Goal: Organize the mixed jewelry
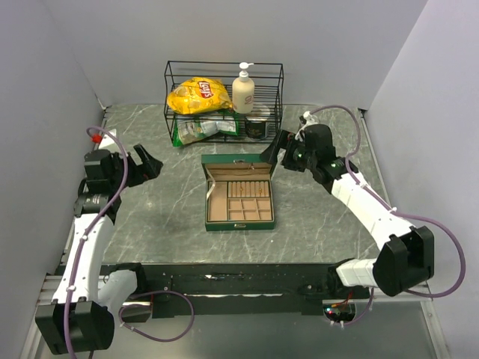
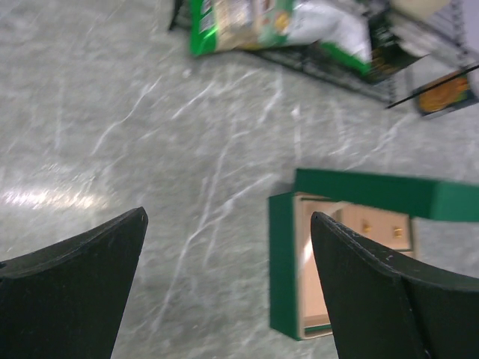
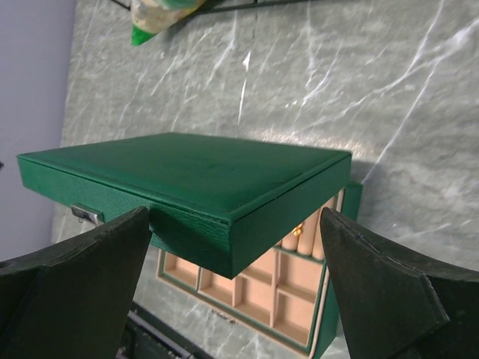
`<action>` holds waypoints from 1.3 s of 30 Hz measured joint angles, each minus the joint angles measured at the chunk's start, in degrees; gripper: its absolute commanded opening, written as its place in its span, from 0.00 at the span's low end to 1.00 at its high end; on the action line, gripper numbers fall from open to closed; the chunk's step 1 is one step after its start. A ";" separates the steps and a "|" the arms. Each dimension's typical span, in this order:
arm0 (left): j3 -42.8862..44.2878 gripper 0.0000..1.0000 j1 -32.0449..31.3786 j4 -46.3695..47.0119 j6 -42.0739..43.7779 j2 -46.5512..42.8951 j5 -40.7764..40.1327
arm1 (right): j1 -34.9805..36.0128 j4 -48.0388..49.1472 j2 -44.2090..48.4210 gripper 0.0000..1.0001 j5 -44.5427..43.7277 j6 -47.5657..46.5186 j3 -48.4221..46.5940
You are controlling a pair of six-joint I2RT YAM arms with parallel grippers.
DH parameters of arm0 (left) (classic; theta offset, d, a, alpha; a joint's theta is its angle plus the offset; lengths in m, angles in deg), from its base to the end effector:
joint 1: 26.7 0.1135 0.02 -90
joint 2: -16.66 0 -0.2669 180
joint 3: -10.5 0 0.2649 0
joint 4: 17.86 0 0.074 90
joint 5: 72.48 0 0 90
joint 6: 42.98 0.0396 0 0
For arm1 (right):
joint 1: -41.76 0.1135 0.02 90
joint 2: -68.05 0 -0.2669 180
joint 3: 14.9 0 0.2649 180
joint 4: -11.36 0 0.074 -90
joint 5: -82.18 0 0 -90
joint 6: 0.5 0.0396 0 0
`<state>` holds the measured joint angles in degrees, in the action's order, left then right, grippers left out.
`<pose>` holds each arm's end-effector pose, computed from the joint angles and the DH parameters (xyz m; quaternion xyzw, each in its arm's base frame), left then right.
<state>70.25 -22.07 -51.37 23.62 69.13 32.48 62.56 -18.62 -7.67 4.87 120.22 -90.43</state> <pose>0.2210 0.0076 0.3091 -0.1372 0.8335 -0.1945 0.4987 0.2927 0.1205 0.3147 0.0196 0.8630 0.3017 0.4048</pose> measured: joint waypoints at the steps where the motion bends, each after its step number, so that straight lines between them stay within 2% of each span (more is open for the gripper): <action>1: 0.74 0.96 -0.13 0.31 -0.55 0.00 0.72 | 0.00 0.35 0.63 1.00 0.48 0.39 0.90; 12: 1.62 0.96 -6.71 3.72 -5.40 2.16 4.63 | 0.15 4.00 5.75 1.00 6.01 4.39 9.40; 23: -2.01 0.96 -15.89 5.27 -8.04 3.04 2.82 | 1.68 3.48 11.67 1.00 11.34 6.10 19.26; 30: -5.68 0.96 -19.21 6.78 -10.03 3.19 1.62 | 2.03 1.05 12.13 1.00 8.15 6.71 24.74; 39: -9.84 0.96 -22.62 7.72 -12.50 3.19 0.04 | 2.05 0.15 13.38 1.00 5.40 6.80 25.86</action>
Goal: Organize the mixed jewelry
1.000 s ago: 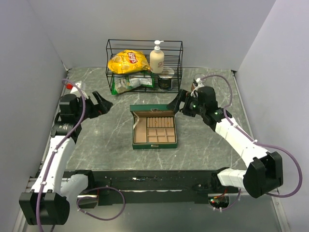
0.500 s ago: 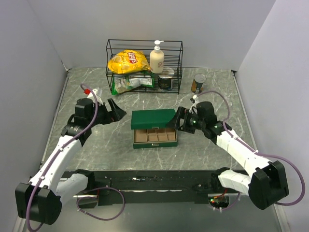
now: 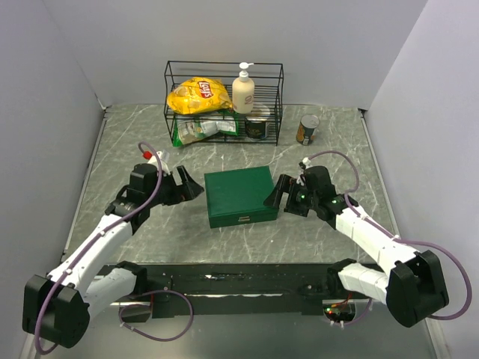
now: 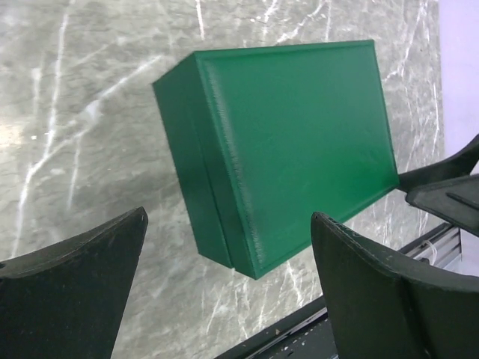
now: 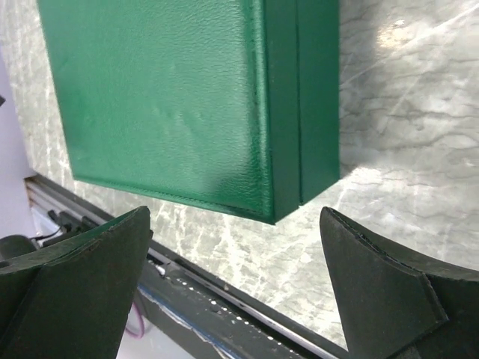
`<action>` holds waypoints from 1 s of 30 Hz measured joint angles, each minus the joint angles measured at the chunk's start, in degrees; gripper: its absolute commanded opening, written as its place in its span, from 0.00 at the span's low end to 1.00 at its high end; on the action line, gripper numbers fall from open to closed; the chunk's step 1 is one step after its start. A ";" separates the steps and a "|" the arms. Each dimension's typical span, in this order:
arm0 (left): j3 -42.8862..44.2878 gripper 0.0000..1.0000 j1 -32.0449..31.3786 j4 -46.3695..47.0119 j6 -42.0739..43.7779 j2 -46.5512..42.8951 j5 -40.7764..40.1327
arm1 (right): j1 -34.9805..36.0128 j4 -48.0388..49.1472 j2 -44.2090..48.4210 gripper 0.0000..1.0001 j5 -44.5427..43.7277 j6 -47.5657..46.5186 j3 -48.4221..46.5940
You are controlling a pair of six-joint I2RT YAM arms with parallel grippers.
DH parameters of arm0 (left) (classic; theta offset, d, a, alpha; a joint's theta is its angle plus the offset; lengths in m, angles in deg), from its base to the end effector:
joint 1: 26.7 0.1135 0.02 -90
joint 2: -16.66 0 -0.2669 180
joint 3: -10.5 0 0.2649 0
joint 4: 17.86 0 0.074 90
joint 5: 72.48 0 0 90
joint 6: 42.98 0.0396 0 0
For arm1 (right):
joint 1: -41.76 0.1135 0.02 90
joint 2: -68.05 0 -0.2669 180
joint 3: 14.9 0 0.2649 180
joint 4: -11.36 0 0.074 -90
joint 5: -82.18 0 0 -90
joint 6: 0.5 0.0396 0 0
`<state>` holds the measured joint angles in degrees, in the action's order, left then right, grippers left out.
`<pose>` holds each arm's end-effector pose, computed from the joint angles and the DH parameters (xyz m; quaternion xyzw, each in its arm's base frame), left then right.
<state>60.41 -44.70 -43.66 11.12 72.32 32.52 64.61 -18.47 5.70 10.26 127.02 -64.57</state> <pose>0.2143 -0.0804 0.2486 -0.0717 0.8646 -0.3209 0.3799 0.2135 0.1033 0.2163 0.0527 0.9047 0.3243 0.2714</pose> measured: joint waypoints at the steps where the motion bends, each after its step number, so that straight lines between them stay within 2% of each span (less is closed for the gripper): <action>1: 0.00 0.96 -0.61 0.17 -0.22 0.00 -0.20 | 0.00 -0.37 0.17 1.00 -0.59 -0.17 0.00; 11: -2.01 0.96 -4.31 4.79 -3.39 1.11 -0.57 | -0.02 -5.22 -1.73 1.00 -5.79 -2.93 -3.17; 26: -3.15 0.98 -8.59 11.04 -5.42 11.04 1.64 | -0.02 -5.95 -9.77 1.00 -7.56 -4.59 -7.37; 30: -6.05 0.99 -9.55 12.90 -5.51 12.48 1.60 | -0.02 -5.81 -10.51 1.00 -7.54 -4.59 -7.37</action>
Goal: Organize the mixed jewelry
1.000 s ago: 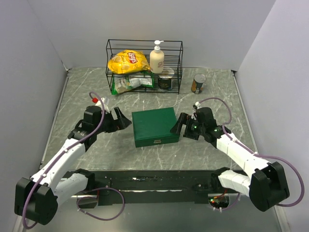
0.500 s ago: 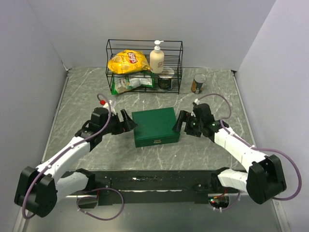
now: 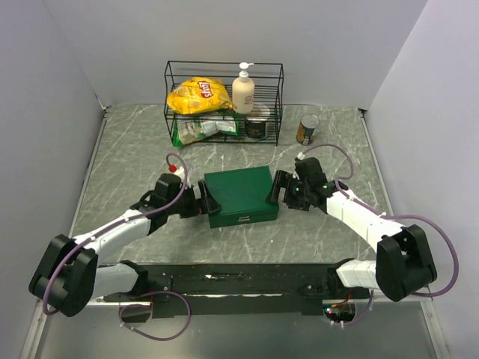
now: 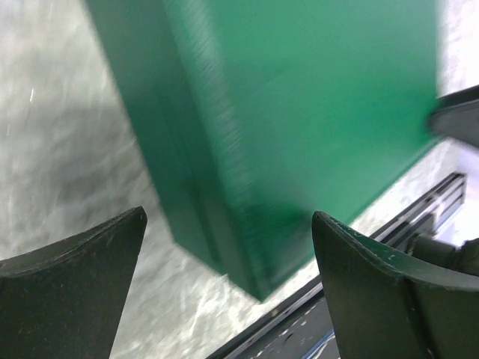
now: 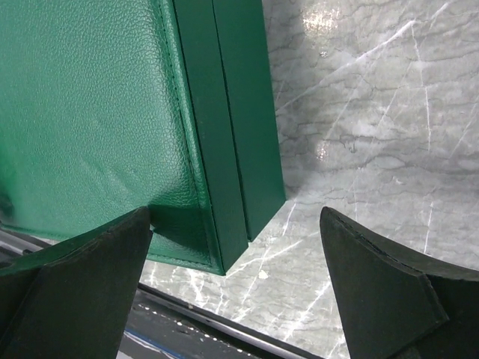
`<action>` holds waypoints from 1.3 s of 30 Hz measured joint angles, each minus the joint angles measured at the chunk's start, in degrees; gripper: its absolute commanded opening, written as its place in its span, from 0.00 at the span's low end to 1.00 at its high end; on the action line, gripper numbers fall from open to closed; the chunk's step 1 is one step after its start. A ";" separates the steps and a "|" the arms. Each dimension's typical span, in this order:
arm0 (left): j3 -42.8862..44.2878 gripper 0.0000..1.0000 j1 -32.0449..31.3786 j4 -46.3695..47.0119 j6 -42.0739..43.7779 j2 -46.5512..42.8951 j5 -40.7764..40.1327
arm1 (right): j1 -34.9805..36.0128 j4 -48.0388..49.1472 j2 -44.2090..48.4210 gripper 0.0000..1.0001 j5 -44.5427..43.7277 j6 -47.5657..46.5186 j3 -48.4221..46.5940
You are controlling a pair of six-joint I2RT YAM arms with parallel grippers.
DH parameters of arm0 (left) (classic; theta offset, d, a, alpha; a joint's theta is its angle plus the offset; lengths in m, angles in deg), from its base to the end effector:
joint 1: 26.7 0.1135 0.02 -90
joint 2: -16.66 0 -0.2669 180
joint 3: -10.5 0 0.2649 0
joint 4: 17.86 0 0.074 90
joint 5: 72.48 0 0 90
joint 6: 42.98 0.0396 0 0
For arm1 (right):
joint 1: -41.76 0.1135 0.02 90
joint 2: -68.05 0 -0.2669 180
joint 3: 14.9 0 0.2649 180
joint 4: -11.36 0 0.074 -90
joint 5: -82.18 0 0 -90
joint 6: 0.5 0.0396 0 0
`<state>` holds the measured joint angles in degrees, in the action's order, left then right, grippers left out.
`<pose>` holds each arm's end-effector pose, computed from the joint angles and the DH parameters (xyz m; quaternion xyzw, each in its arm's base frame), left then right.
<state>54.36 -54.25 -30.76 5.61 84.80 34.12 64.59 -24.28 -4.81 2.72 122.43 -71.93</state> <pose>0.2176 -0.1263 0.1846 -0.0432 0.8875 -0.3557 0.2896 0.2429 0.1101 0.2079 0.0526 0.9390 0.2303 0.2499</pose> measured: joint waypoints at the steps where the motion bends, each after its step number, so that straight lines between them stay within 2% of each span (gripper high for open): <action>1: -0.74 0.99 -0.09 0.04 -0.04 0.22 -0.02 | 0.00 0.15 -0.07 1.00 0.02 0.02 0.02; 9: -3.21 0.97 -0.35 3.04 -1.31 0.48 -0.33 | 0.00 1.40 -0.39 0.99 -0.02 1.36 1.33; 14: -3.19 0.99 -0.48 2.82 -1.14 0.13 -0.85 | 0.00 2.29 -0.22 0.99 0.07 2.23 2.12; 23: -1.81 0.96 -0.68 -5.81 1.66 -8.41 -8.00 | 0.07 0.85 2.36 1.00 -3.89 1.64 2.23; 29: 1.84 0.96 -0.68 -11.02 4.55 -13.99 -13.31 | 0.02 -1.31 4.83 1.00 -8.96 0.59 2.23; 39: 13.94 0.96 0.15 -16.90 9.88 -9.03 -14.95 | 0.02 -1.03 5.55 1.00 -8.59 -4.13 2.21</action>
<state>68.30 -54.09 -47.66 15.49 75.77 19.17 64.61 -25.31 0.74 -5.87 118.30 -69.73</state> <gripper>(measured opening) 0.967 0.996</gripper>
